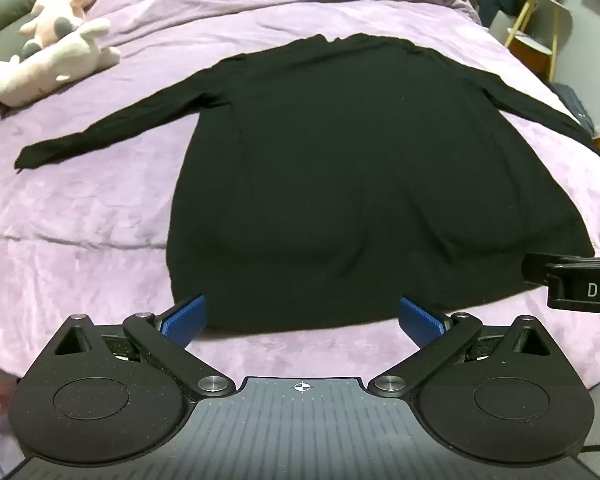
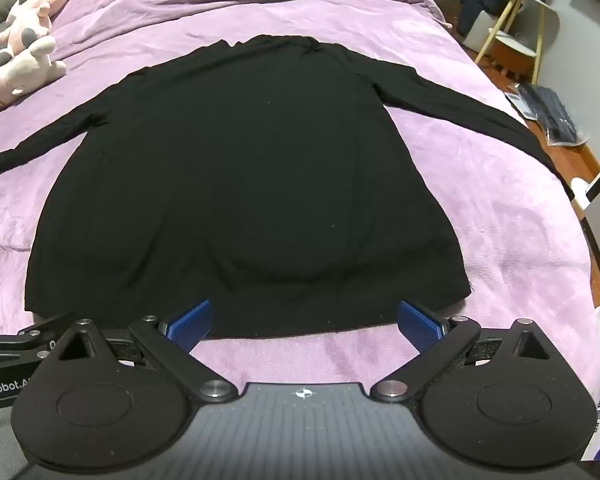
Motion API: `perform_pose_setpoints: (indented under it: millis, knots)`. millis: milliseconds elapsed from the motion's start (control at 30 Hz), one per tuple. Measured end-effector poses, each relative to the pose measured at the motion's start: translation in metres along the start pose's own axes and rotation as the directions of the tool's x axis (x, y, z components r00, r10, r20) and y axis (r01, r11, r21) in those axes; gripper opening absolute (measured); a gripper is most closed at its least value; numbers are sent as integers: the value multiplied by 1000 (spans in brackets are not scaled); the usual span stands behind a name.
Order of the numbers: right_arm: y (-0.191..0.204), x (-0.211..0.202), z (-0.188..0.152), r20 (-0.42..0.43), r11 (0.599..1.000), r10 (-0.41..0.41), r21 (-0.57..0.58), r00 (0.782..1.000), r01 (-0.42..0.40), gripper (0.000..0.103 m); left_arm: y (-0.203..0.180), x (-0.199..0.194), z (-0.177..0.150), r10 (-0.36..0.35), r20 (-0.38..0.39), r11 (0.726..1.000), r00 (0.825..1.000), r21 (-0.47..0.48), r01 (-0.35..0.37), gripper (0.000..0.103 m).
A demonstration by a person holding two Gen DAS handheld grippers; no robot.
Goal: Fold small clothes
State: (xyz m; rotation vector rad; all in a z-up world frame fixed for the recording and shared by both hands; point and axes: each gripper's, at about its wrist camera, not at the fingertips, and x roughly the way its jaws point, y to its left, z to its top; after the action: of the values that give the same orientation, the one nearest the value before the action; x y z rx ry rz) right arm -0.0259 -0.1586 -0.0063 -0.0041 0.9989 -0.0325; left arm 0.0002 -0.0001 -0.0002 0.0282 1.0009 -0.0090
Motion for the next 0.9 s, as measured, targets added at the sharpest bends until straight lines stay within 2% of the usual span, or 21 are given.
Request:
perform_pose_setpoints:
  millis: [167, 900]
  knots:
    - [1, 1, -1, 0, 1000, 1, 3, 1000, -1, 99, 6, -1, 0, -39, 5, 999, 999, -12, 39, 103]
    - [-1, -3, -1, 4, 1000, 3, 9, 1000, -3, 99, -1, -3, -2, -49, -25, 998, 998, -32, 48, 103]
